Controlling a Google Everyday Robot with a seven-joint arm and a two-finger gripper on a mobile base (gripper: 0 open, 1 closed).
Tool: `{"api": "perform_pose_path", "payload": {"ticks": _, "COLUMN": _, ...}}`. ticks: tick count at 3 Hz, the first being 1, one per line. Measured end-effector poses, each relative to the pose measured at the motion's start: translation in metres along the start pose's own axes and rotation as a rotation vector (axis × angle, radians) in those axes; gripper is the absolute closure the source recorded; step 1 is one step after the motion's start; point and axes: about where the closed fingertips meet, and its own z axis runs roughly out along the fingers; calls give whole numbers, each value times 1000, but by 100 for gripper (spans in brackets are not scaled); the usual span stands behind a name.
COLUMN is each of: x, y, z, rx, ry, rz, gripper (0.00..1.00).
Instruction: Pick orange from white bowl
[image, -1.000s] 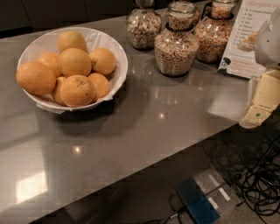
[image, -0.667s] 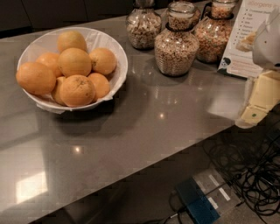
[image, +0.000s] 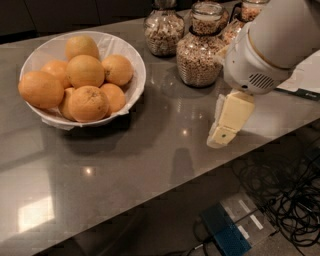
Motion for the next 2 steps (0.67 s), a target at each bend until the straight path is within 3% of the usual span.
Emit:
{"api": "perform_pose_path", "payload": {"ticks": 1, "x": 0, "y": 0, "z": 0, "rx": 0, "ry": 0, "rz": 0, "gripper": 0}}
{"api": "perform_pose_path", "payload": {"ticks": 2, "x": -16, "y": -3, "z": 17, "rx": 15, "ry": -37, "rz": 13, "gripper": 0}}
